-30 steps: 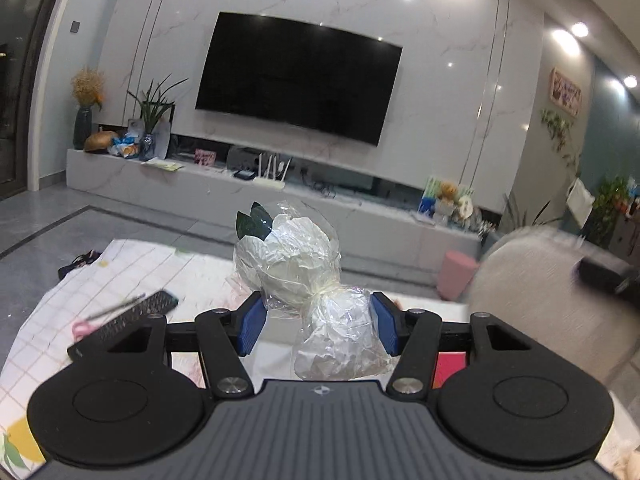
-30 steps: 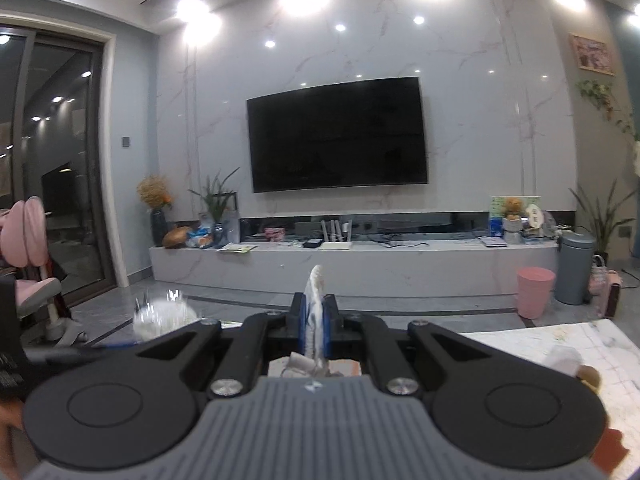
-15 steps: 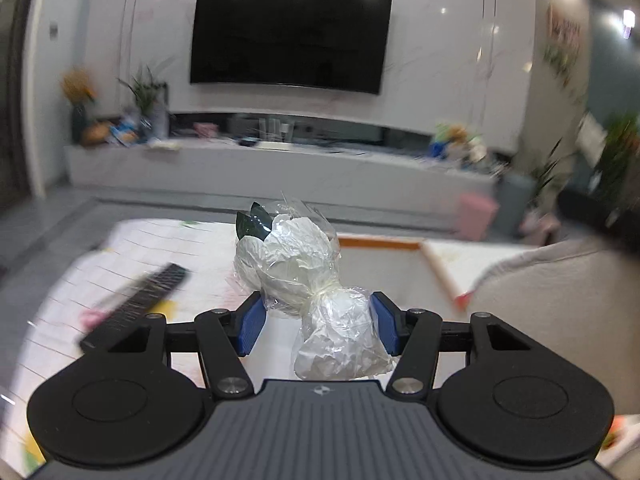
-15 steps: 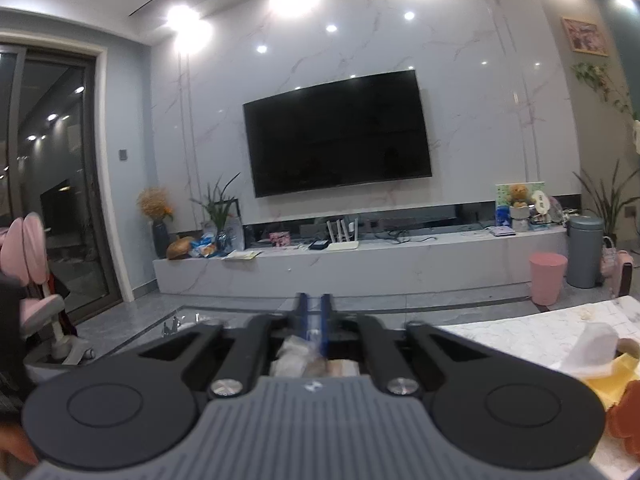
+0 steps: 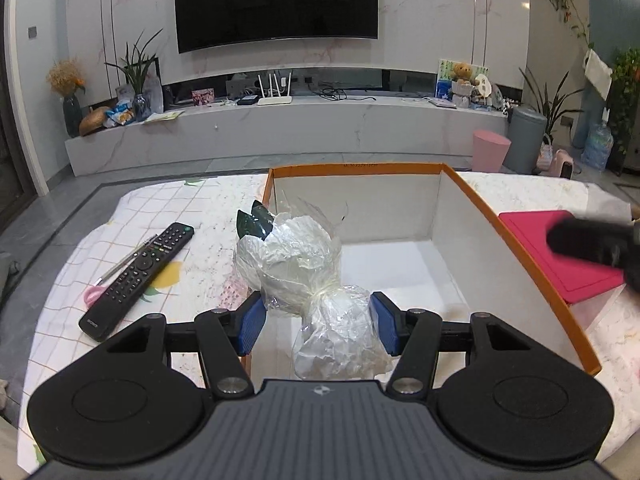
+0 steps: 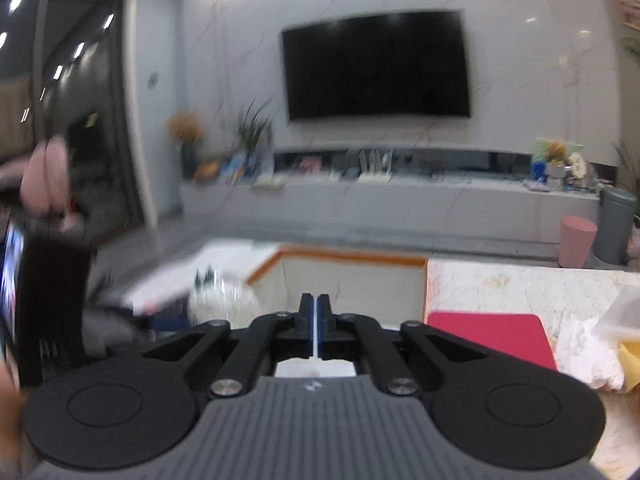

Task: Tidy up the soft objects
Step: 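Carry the wrapped bundle with the left gripper over the orange-rimmed box, then lower the bundle into the box and open the left gripper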

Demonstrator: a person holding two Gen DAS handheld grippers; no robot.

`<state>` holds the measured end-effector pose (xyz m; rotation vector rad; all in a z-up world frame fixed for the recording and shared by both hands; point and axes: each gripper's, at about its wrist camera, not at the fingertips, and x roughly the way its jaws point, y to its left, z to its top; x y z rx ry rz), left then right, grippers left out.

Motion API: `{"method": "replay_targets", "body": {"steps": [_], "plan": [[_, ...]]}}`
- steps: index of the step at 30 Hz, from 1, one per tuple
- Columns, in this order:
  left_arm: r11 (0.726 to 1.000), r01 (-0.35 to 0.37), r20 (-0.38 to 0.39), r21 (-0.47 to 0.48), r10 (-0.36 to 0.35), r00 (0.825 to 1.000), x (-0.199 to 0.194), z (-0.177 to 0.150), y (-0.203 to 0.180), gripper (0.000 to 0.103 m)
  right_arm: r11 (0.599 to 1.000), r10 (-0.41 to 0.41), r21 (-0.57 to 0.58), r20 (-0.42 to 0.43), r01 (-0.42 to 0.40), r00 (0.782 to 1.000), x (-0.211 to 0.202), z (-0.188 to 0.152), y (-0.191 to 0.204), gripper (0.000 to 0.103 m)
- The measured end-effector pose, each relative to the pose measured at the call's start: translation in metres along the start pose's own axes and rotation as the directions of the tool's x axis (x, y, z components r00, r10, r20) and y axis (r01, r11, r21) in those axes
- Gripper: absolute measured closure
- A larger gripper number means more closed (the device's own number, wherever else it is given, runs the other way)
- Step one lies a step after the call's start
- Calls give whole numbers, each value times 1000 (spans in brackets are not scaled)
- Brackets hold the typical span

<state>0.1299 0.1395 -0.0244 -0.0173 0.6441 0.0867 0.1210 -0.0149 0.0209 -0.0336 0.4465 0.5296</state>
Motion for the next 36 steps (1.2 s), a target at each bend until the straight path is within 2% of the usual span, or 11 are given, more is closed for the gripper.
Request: {"method": "replay_targets", "body": {"steps": [2, 5, 7, 11, 17, 20, 24, 26, 28, 30, 36], "plan": [[1000, 26, -1, -18, -26, 1000, -1, 2, 5, 38, 996, 15, -82, -93, -23, 996, 4, 3, -4, 98], [996, 85, -14, -42, -85, 996, 1, 3, 10, 38, 983, 68, -144, -263, -109, 962, 21, 11, -8, 64], [993, 103, -32, -57, -105, 994, 5, 2, 14, 38, 967, 111, -177, -345, -181, 932, 37, 16, -10, 56], [993, 102, -57, -67, -106, 993, 10, -1, 20, 38, 906, 179, -228, -559, -358, 810, 74, 18, -2, 41], [992, 108, -64, -68, -112, 992, 11, -2, 20, 38, 867, 322, -73, -672, -493, 667, 112, 44, -21, 41], [993, 104, -63, -60, -108, 992, 11, -2, 19, 38, 845, 305, -87, -732, -528, 609, 132, 43, -13, 41], [994, 103, -68, -39, -105, 992, 11, -2, 17, 38, 856, 174, -157, -810, -493, 560, 157, 27, 10, 41], [994, 98, -70, -40, -100, 992, 12, -1, 17, 38, 865, 181, -128, -823, -485, 539, 170, 24, 16, 45], [992, 116, -73, -45, -119, 990, 11, -2, 18, 38, 856, 134, -174, -834, -486, 535, 176, 19, 23, 76], [992, 116, -71, -43, -119, 990, 10, -3, 18, 37, 837, 137, -171, -854, -520, 502, 178, 16, 25, 103], [991, 128, -55, -44, -130, 990, 10, -4, 20, 30, 870, 45, -231, -843, -436, 535, 183, 14, 18, 103]]}}
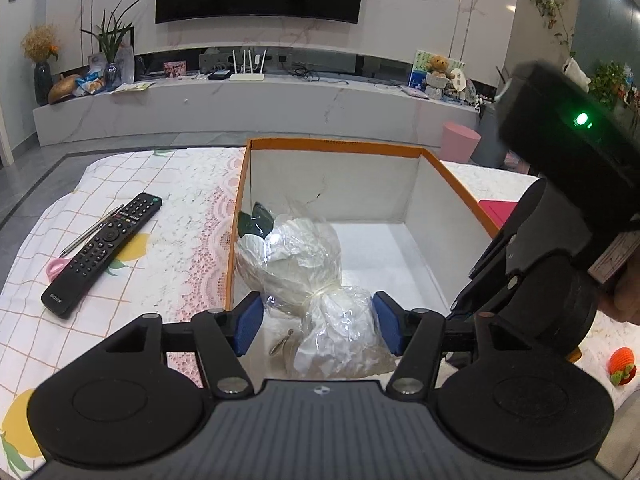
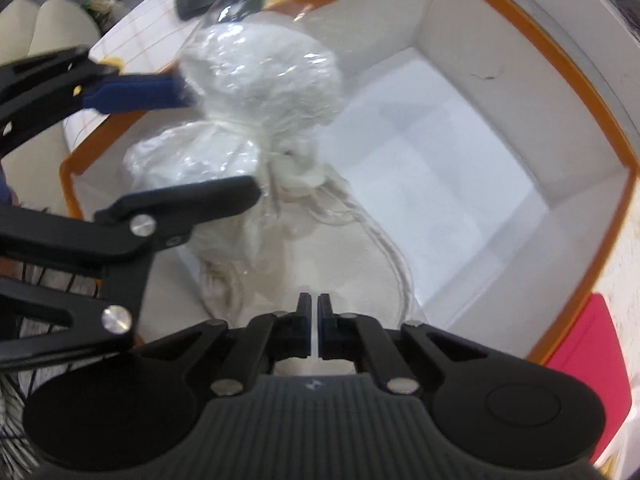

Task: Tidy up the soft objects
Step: 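Lower the bundle into the box and open the left gripper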

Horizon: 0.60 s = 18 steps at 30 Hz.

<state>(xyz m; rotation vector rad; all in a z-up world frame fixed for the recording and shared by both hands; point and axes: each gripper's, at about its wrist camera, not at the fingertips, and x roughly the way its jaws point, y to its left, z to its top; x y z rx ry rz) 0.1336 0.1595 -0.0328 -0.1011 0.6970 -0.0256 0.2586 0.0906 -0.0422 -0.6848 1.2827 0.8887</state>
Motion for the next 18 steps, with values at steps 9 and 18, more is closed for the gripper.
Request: {"method": "replay_targets", "body": {"steps": [9, 18], "plan": [[1000, -5, 26, 7, 5, 1000, -2, 1, 2, 12, 994, -4, 109, 127, -10, 992, -27, -18, -15, 98], [998, -3, 162, 59, -6, 987, -29, 4, -9, 7, 964, -24, 255, 357, -73, 934, -55, -51, -14, 84]]}}
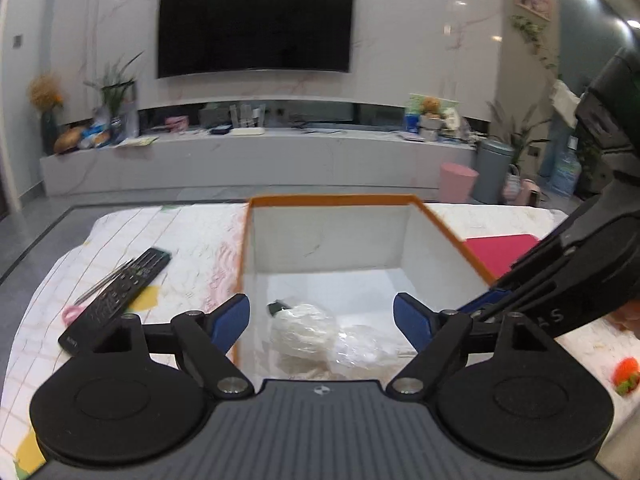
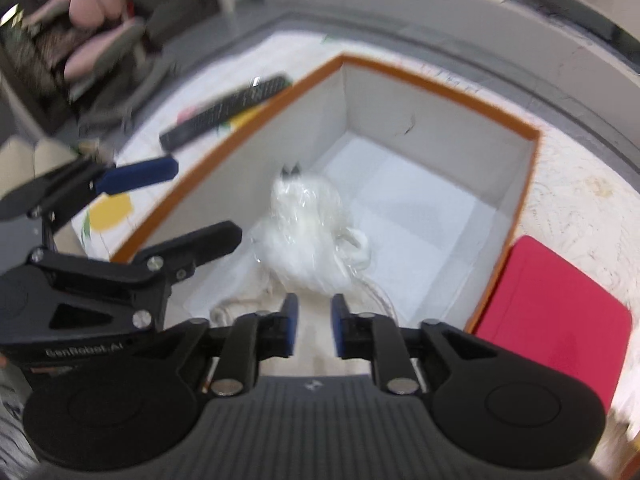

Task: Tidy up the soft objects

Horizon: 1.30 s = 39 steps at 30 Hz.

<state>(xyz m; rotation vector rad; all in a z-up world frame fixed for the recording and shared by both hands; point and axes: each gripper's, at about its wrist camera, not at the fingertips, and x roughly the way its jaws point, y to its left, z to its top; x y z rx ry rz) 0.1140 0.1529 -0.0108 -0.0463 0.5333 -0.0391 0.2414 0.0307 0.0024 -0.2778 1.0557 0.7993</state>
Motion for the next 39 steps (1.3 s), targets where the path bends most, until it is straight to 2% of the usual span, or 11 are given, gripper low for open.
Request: {"method": "replay_targets", "body": {"steps": [6, 12, 16, 18, 20, 22, 24, 25, 29, 32, 39], "plan": [[990, 65, 116, -123, -51, 992, -34, 17, 13, 7, 1000, -14, 16, 49, 13, 999, -19, -12, 2, 84], [986, 58, 66, -155, -48, 997, -28, 15, 30, 7, 997, -43, 74, 118, 34, 992, -35, -13, -2, 81], [988, -65, 5, -143, 66, 998, -16, 11, 37, 7, 991, -54, 126, 157, 34, 986, -33, -11, -1, 58], [986, -88, -13, -142, 87, 996, -15, 9, 43, 7, 990, -39, 138, 142, 19, 989, -27, -6, 2, 40], [986, -74, -26, -149, 71, 997, -16, 8, 52, 7, 990, -33, 141, 125, 15, 992, -21, 2, 6, 39], [983, -74, -39, -166, 68, 997, -14, 6, 61, 7, 992, -15, 127, 113, 1, 993, -14, 11, 10, 51], [977, -95, -59, -193, 85, 995, -12, 4, 69, 7, 994, 38, 101, 76, -45, 996, -2, 21, 15, 98], [972, -105, -71, -209, 92, 993, -10, 3, 74, 7, 993, 51, 104, 54, -56, 997, 4, 25, 17, 101], [958, -107, -89, -267, 86, 992, -10, 1, 84, 7, 994, 65, 85, -5, -65, 998, 33, 40, 25, 101], [959, -105, -90, -265, 84, 992, -13, -1, 83, 7, 996, -20, 86, -54, 25, 998, 60, 52, 22, 101], [965, -85, -86, -247, 66, 994, -12, 0, 76, 7, 962, -97, 247, -102, 119, 990, 95, 69, -19, 97]]}}
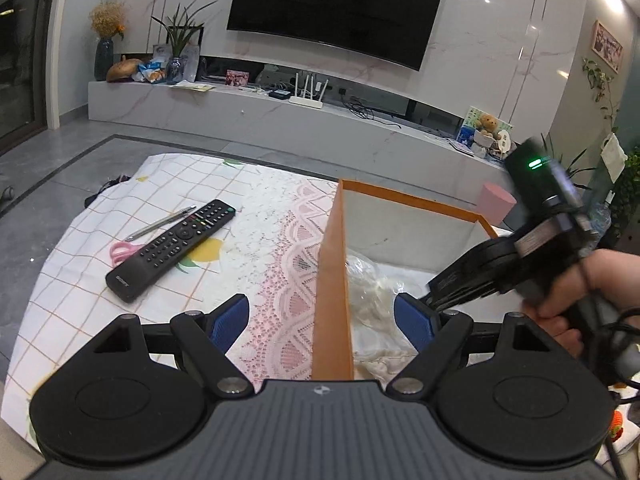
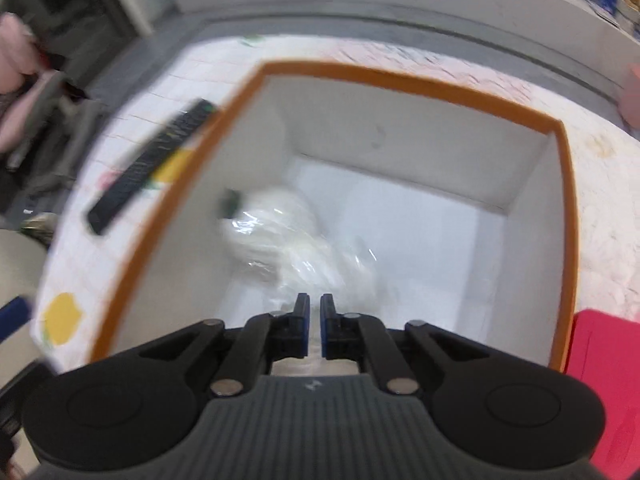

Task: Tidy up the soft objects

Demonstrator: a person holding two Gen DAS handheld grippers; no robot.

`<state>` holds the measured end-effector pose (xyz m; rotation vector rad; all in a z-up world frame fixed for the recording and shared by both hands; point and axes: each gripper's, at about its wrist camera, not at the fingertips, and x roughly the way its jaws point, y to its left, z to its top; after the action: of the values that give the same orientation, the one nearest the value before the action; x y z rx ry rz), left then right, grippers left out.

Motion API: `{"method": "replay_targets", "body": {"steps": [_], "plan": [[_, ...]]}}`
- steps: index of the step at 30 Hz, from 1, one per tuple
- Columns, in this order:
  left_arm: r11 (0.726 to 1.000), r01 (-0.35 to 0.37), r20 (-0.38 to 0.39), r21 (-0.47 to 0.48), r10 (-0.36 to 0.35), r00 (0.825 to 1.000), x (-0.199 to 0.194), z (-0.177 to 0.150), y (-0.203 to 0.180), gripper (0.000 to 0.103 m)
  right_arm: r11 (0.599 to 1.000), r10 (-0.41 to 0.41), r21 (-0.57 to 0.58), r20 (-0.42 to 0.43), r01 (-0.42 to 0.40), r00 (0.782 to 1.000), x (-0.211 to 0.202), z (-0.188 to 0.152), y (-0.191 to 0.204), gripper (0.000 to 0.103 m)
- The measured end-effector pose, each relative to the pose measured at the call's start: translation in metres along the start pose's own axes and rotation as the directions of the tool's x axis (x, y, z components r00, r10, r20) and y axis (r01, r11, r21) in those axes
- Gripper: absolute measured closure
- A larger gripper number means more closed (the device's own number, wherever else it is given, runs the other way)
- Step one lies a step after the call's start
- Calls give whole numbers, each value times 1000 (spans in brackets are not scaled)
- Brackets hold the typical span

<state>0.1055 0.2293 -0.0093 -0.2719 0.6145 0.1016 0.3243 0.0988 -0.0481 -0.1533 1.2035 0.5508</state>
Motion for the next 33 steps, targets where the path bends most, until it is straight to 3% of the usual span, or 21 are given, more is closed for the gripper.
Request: {"method": "replay_targets", "body": {"steps": [2, 5, 9, 13, 18, 21, 23, 26, 28, 33], "plan": [[1000, 9, -7, 5, -9, 1000, 2, -1, 1, 7, 1000, -16, -23, -75, 14, 997, 14, 0, 2, 95], [1000, 2, -16, 0, -2, 1000, 4, -1, 3, 7, 995, 60, -64, -191, -74, 980, 30, -12, 13, 95], [999, 3, -29, -39, -4, 1000, 5, -1, 10, 7, 971, 96, -193, -214, -138, 972, 24, -34, 39, 95], [999, 6, -28, -53, -7, 1000, 2, -1, 12, 7, 958, 145, -213, -222, -193, 964, 12, -46, 49, 95], [998, 12, -25, -59, -13, 1000, 1, 0, 13, 7, 958, 120, -237, -185, -163, 975, -15, -54, 48, 89], [998, 8, -9, -57, -8, 1000, -2, 1, 12, 7, 965, 133, -225, -33, -137, 991, -52, -52, 38, 89], [998, 13, 0, -56, -13, 1000, -4, 2, 11, 7, 976, 131, -182, 68, -117, 989, -68, -44, 30, 87], [998, 18, -3, -53, -18, 1000, -3, 1, 10, 7, 990, 49, -138, 160, -27, 986, -70, -20, 22, 85], [999, 5, -15, -43, -6, 1000, 0, 0, 9, 7, 989, -9, -145, 160, 32, 987, -59, -9, 23, 83], [999, -15, -27, -43, 13, 1000, 3, -1, 9, 7, 985, -91, -144, 46, 97, 995, 4, 12, 22, 83]]}}
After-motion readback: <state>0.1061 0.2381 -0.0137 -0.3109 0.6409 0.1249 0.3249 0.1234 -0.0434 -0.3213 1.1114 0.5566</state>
